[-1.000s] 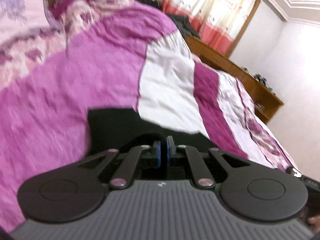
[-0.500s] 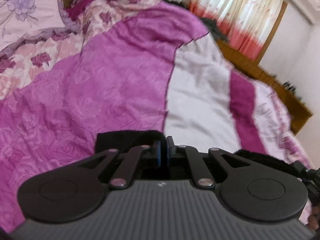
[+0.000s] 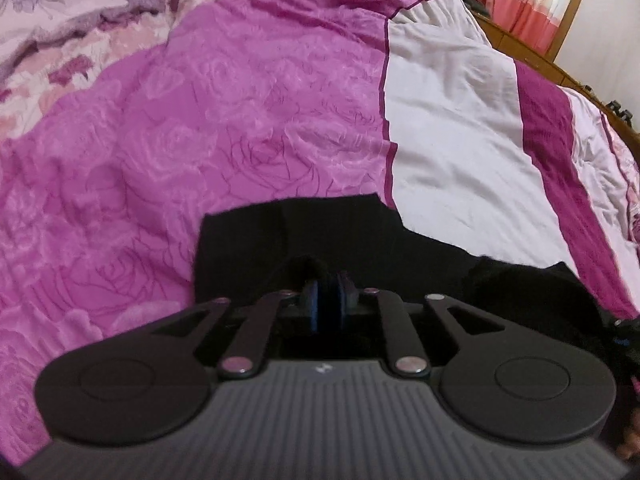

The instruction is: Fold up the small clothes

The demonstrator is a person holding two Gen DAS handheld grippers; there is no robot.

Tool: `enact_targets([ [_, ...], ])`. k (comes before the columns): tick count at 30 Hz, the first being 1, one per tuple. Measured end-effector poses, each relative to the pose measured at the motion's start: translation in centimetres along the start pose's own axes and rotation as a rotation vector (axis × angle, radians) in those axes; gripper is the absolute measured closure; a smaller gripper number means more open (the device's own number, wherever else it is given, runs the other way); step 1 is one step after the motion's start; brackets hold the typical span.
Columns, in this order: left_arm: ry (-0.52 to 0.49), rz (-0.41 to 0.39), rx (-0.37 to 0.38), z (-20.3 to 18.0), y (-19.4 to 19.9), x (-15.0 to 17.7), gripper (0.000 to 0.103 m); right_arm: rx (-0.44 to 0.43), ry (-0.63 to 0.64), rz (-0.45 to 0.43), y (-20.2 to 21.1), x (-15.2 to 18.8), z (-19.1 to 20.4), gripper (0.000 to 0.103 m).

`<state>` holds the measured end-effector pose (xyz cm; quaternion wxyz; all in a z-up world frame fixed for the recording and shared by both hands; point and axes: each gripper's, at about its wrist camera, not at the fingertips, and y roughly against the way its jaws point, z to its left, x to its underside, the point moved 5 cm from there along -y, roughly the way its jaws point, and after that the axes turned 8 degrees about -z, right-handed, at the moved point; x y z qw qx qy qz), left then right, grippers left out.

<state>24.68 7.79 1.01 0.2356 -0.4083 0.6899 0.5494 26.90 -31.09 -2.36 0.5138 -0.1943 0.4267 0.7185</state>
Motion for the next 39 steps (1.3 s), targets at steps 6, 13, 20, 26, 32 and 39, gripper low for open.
enact_targets([
  [6, -0.007, -0.006, 0.064, -1.1, 1.2, -0.4, 0.051, -0.038, -0.007, 0.0, 0.6, -0.1, 0.3, 0.06],
  [13, -0.08, -0.014, 0.042, -2.0, 2.5, -0.7, 0.051, -0.078, 0.036, -0.047, 3.4, -1.4, 1.4, 0.032],
  [20, -0.1, 0.036, -0.005, -1.1, 3.6, -0.5, 0.051, -0.064, 0.041, -0.051, 6.6, -1.6, -0.1, 0.032],
  [26, -0.155, 0.078, -0.033, -1.3, 5.2, -0.2, 0.051, -0.019, 0.088, -0.031, 9.3, -1.0, -2.4, 0.032],
  [32, -0.182, 0.115, -0.043, -1.6, 6.3, 0.1, 0.051, 0.024, 0.16, 0.006, 11.6, 0.1, -4.5, 0.032],
  [39, -0.199, 0.142, -0.056, -1.9, 6.7, 0.8, 0.051, 0.023, 0.105, 0.052, 13.3, 1.9, -7.0, 0.032],
])
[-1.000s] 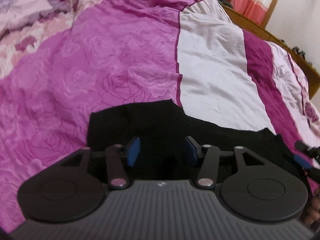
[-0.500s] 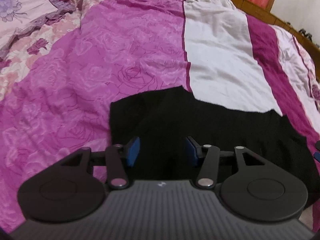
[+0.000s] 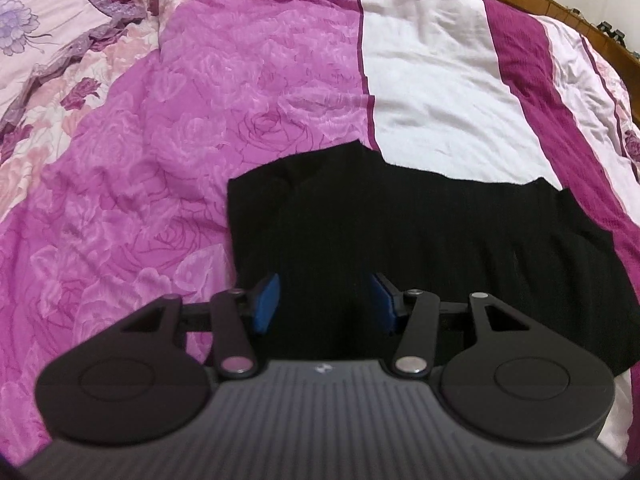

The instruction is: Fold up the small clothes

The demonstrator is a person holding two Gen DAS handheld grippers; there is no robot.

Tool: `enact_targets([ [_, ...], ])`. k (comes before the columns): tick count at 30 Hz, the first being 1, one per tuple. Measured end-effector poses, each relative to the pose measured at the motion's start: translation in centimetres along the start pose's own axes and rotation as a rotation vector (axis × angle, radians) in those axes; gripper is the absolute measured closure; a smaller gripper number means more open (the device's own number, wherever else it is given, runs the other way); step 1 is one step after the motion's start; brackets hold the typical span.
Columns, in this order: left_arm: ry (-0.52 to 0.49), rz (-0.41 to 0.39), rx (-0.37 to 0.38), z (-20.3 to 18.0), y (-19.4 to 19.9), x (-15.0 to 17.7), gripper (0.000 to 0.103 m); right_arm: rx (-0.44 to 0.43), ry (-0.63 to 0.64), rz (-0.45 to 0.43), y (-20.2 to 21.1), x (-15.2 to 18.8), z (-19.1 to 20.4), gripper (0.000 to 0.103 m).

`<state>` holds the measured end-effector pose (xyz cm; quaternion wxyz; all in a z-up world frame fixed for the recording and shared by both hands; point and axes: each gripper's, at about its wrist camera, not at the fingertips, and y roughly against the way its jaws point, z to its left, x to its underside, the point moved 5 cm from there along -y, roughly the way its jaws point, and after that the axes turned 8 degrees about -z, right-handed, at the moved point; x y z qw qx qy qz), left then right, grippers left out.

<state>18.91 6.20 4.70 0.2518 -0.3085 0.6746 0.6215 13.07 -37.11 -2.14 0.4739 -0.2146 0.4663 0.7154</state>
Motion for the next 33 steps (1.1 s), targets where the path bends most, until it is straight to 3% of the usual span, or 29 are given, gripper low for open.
enact_targets([
  [6, 0.003, 0.006, 0.002, 0.1, 0.3, 0.3, 0.051, -0.097, -0.073, 0.053, -0.6, 1.1, 0.1, 0.031],
  [11, -0.004, 0.017, -0.001, 0.6, 0.7, 1.0, 0.051, -0.139, -0.162, 0.036, -1.6, 1.4, 0.7, 0.031],
  [19, -0.008, 0.037, -0.017, 1.7, 1.6, 1.6, 0.051, -0.134, -0.229, -0.008, -2.6, 1.3, 1.5, 0.033],
  [21, -0.001, 0.041, -0.017, 2.1, 1.9, 1.8, 0.051, -0.13, -0.255, -0.019, -2.7, 1.1, 1.5, 0.04],
  [23, -0.002, 0.041, -0.021, 2.4, 2.1, 1.8, 0.051, -0.117, -0.27, -0.021, -2.9, 0.9, 1.4, 0.062],
  [26, -0.006, 0.039, -0.022, 2.9, 2.5, 1.9, 0.051, -0.104, -0.284, -0.02, -3.2, 0.6, 1.4, 0.079],
  [33, 0.014, 0.047, -0.027, 4.4, 3.0, 2.0, 0.051, -0.147, -0.293, -0.057, -2.2, -0.7, 3.2, 0.084],
])
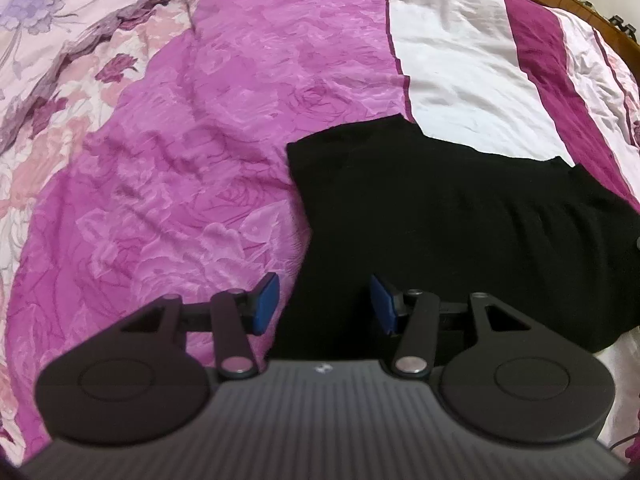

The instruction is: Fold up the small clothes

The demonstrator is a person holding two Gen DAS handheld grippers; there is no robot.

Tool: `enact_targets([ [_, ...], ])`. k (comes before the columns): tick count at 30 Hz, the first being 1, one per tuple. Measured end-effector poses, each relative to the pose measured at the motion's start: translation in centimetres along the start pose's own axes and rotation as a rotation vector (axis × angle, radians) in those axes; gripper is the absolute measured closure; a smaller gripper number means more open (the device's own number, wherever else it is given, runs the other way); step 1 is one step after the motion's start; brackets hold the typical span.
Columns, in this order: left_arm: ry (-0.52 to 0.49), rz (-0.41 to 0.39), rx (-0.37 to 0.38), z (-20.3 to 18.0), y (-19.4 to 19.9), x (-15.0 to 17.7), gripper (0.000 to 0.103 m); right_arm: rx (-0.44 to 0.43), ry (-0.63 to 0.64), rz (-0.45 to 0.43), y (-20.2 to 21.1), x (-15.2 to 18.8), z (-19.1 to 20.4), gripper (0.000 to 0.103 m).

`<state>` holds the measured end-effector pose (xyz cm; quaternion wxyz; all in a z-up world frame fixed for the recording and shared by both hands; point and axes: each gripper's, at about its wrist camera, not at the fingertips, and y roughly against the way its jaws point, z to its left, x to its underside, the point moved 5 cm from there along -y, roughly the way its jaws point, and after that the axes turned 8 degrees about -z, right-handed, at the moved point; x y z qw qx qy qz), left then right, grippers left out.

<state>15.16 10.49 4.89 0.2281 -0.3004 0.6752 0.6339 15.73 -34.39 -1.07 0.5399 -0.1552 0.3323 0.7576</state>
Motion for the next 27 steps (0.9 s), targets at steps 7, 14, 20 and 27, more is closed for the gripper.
enact_targets([
  [7, 0.016, -0.007, -0.005, 1.5, 0.8, 0.2, 0.051, -0.072, 0.034, -0.01, 0.2, -0.1, 4.5, 0.086],
  [14, 0.026, -0.018, -0.001, 2.7, 1.4, 0.2, 0.051, -0.145, 0.035, -0.009, 0.0, 0.7, 9.6, 0.099],
  [20, 0.045, -0.017, 0.01, 3.2, 1.5, 0.5, 0.051, -0.177, 0.084, 0.036, -1.4, 2.7, 13.4, 0.099],
  [27, 0.042, 0.001, 0.02, 3.0, 0.9, 1.2, 0.051, -0.131, 0.128, 0.08, -1.5, 3.9, 13.3, 0.095],
])
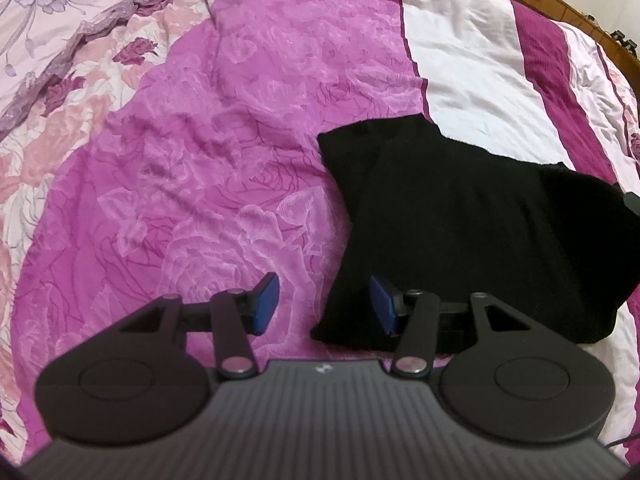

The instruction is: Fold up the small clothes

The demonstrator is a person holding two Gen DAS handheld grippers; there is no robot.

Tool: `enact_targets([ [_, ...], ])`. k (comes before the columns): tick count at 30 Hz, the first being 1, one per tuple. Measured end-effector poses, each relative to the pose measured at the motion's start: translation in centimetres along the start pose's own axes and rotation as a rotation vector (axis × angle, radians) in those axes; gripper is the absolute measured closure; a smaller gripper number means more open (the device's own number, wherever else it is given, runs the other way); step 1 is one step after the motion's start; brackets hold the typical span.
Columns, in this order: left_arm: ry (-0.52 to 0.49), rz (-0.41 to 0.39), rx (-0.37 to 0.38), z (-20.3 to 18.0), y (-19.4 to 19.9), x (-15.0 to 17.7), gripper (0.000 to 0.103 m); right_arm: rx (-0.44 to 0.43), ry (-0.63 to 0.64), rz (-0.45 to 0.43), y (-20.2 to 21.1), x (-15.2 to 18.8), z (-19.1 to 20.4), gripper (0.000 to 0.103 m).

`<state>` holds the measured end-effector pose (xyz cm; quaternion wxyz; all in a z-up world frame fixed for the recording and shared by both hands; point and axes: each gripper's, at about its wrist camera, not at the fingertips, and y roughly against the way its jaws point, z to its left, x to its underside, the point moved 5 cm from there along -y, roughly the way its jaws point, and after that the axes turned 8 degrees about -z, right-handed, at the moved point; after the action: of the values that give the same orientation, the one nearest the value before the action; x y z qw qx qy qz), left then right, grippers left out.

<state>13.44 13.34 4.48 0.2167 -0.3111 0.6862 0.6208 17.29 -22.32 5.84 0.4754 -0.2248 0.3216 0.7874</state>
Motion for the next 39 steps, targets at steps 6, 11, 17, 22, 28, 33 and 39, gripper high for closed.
enact_targets([
  [6, 0.004, 0.008, 0.008, -0.4, -0.3, 0.4, 0.051, 0.042, 0.078, -0.003, 1.7, -0.8, -1.7, 0.082],
  [11, -0.01, 0.007, 0.014, -1.0, -0.3, 0.3, 0.051, 0.13, 0.076, -0.048, 3.8, -2.0, -4.5, 0.048],
  [17, 0.002, 0.009, 0.058, -3.2, -0.6, -0.3, 0.051, 0.216, 0.005, -0.091, 5.5, -3.1, -9.0, 0.027],
  [22, 0.008, 0.009, 0.151, -7.1, -1.1, -1.3, 0.051, 0.257, -0.111, -0.06, 4.3, -3.3, -12.5, 0.027],
  [28, -0.01, 0.009, 0.263, -13.1, -2.4, -2.5, 0.051, 0.253, -0.165, -0.033, 2.1, -2.8, -14.0, 0.027],
  [33, 0.006, 0.027, 0.318, -17.1, -4.3, -2.9, 0.051, 0.233, -0.201, -0.031, 1.0, -2.5, -14.4, 0.027],
  [39, 0.051, 0.044, 0.333, -20.2, -6.6, -2.9, 0.051, 0.198, -0.226, -0.03, 0.8, -2.3, -15.0, 0.027],
])
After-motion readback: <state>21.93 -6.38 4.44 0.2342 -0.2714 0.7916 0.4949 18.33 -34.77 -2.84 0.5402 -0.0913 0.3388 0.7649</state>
